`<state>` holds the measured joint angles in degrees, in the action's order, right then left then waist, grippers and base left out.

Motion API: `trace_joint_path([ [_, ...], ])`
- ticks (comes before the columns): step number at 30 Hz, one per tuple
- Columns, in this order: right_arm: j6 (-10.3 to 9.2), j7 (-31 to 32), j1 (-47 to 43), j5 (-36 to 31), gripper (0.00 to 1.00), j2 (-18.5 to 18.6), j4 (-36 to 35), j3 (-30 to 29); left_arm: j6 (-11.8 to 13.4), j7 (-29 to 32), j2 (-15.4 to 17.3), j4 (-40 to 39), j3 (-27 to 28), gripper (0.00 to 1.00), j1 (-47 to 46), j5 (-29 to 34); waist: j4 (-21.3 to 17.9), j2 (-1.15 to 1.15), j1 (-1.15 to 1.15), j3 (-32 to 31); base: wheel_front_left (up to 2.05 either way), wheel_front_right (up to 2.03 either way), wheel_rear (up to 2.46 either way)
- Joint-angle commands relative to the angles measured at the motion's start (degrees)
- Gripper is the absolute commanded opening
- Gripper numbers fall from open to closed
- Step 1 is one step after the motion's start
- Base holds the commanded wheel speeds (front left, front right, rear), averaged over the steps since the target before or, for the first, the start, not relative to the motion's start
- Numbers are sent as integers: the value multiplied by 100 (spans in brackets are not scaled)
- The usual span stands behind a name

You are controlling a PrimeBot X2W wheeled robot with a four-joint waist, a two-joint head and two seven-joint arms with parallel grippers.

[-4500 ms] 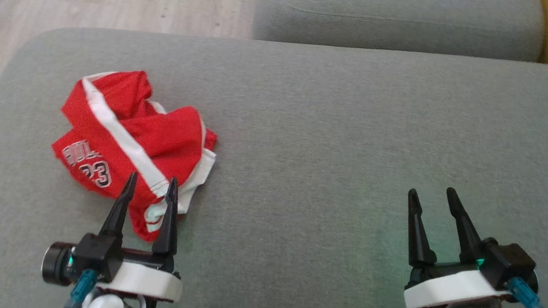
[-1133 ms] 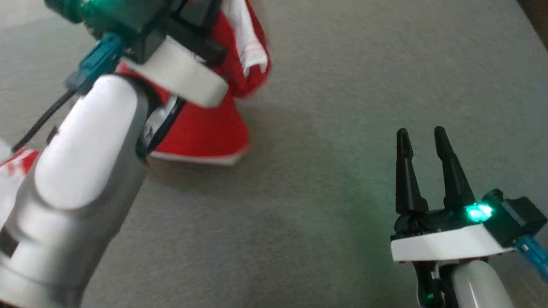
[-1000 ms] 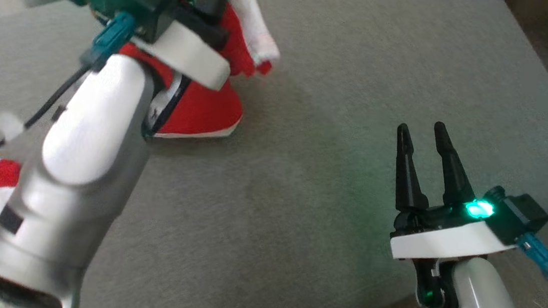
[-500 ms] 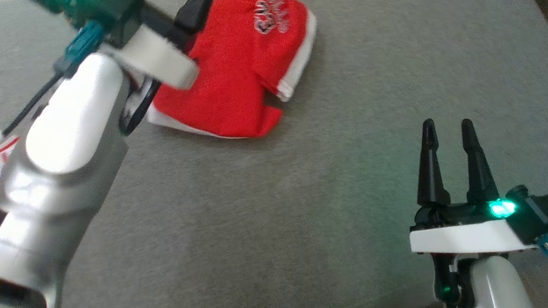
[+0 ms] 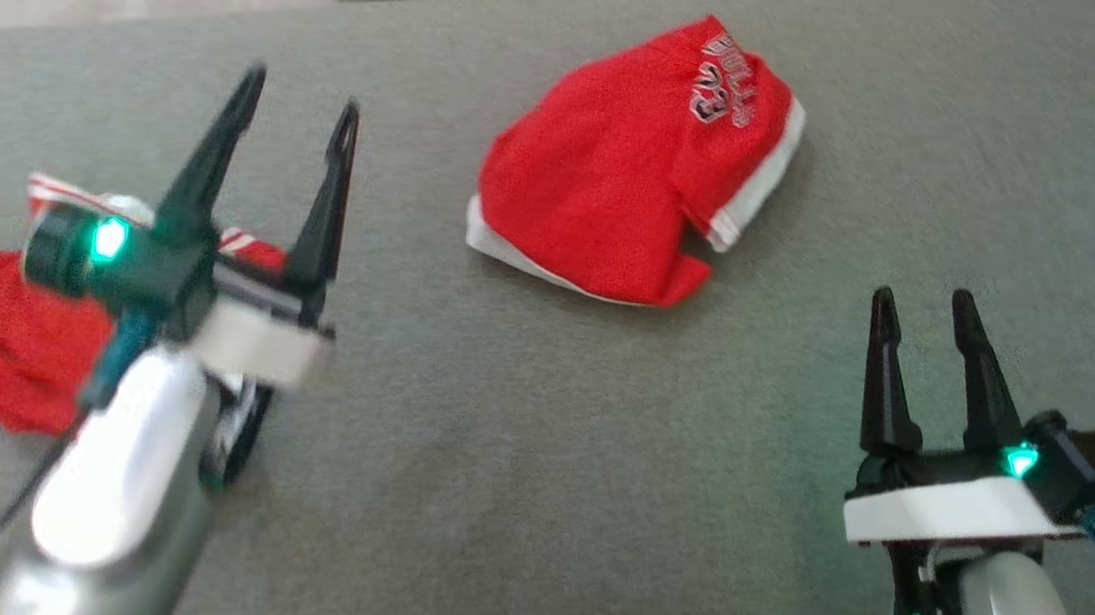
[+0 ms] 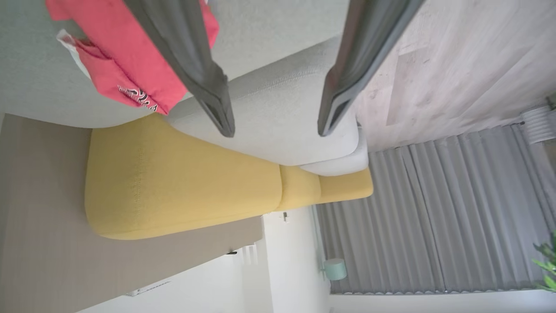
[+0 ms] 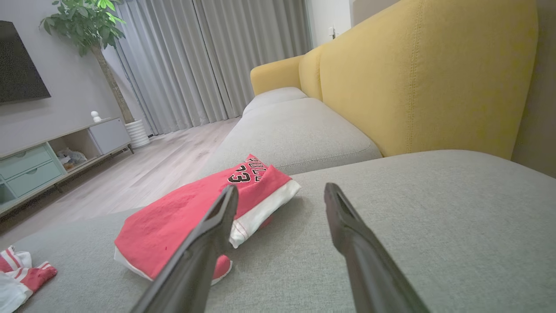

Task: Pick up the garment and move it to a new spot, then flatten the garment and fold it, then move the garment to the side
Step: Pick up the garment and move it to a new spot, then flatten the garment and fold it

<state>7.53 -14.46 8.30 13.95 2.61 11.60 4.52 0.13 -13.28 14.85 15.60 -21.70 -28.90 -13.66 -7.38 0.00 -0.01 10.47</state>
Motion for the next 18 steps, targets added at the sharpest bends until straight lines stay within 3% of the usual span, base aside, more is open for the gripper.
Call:
trace_joint_path([
  [1, -4, -54, 14, -61, 100, 27, -154, 75, 106, -62, 155, -279, 276, 100, 26, -46, 239, 0, 1, -195, 0, 0, 0],
  [4, -4, -54, -92, -114, 100, 27, -121, 22, 398, -126, 6, -611, 370, 100, 800, -161, 402, 0, 1, -243, 0, 0, 0],
  [9, -4, -54, -93, -166, 100, 27, -107, -36, 664, -163, -260, -963, 556, 100, 1498, -339, 517, 0, 1, -205, 0, 0, 0],
  [18, -4, -54, 168, -464, 100, 27, -98, 78, 569, -171, -414, -1051, 668, 100, 1645, -322, 734, 0, 1, -49, 0, 0, 0],
])
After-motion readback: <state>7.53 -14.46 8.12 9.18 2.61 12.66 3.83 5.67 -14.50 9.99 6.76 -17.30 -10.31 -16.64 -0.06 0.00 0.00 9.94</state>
